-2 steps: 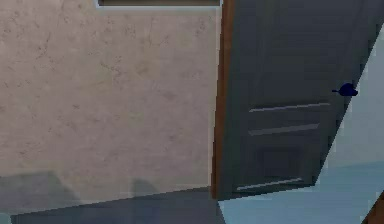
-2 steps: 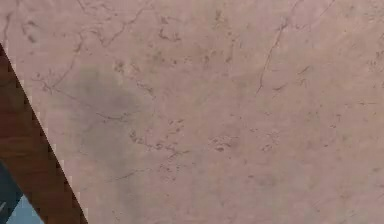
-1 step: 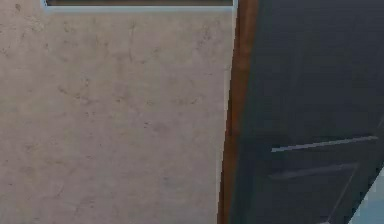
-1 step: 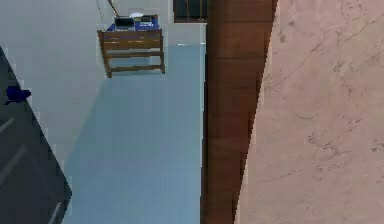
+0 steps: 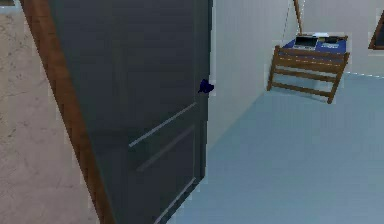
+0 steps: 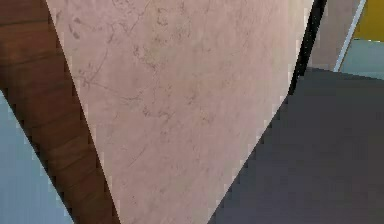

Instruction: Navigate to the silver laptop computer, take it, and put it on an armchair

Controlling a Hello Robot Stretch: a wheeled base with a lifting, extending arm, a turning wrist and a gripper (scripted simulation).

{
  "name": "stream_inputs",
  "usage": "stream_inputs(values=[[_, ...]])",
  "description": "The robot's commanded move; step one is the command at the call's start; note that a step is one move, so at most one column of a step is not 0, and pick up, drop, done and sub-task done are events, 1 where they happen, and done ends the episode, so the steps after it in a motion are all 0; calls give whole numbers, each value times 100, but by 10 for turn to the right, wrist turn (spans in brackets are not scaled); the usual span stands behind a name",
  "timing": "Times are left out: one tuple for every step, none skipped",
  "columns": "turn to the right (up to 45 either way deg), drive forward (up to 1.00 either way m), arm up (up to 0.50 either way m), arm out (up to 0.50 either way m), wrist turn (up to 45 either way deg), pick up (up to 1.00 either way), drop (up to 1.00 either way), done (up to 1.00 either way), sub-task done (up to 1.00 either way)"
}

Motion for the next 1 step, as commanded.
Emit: stream_inputs(values=[[120,0,0,0,0,0,0,0,0]])
